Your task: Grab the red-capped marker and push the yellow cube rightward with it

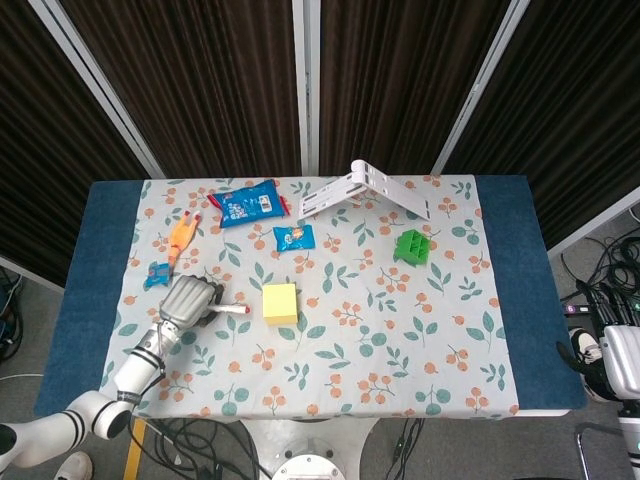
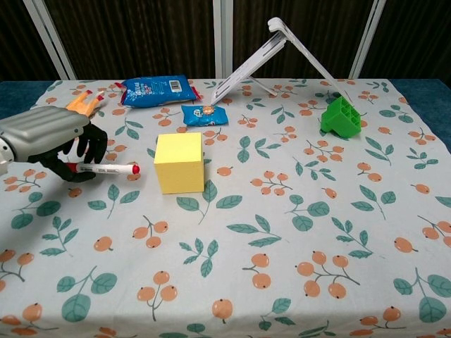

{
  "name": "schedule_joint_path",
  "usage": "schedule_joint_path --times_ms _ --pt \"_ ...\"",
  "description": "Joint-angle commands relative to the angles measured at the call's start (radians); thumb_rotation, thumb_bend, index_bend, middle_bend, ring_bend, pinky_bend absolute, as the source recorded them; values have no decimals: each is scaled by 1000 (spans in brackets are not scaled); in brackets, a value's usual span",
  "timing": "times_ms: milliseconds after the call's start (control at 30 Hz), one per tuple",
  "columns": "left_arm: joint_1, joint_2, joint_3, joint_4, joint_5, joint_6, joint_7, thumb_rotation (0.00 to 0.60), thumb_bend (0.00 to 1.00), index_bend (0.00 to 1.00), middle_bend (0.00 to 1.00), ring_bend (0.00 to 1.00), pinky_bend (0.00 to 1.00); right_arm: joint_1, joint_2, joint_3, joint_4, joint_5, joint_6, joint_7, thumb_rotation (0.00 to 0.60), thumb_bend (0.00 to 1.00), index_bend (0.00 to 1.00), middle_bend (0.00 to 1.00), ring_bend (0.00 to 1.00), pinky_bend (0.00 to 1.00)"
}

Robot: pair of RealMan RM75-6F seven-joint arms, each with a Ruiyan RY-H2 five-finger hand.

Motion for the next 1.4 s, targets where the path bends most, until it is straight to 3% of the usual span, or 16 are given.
schedule_joint_path --times_ms 33,500,1133,1400 --pt "-22 -16 -11 -4 -8 -22 14 600 450 676 696 538 576 -3 2 0 2 4 1 3 600 173 0 138 0 0" --pt "-134 -99 -76 8 -62 -112 92 600 450 675 695 538 576 -12 3 -1 16 15 3 15 600 173 0 140 0 0" --pt "-316 -241 -199 129 -187 -219 179 600 449 674 696 538 577 -14 1 2 42 33 -12 34 600 174 0 141 0 0" --pt "-357 -270 -209 144 -217 -229 204 600 450 674 696 538 578 -14 0 4 56 40 -19 48 600 174 0 142 0 0"
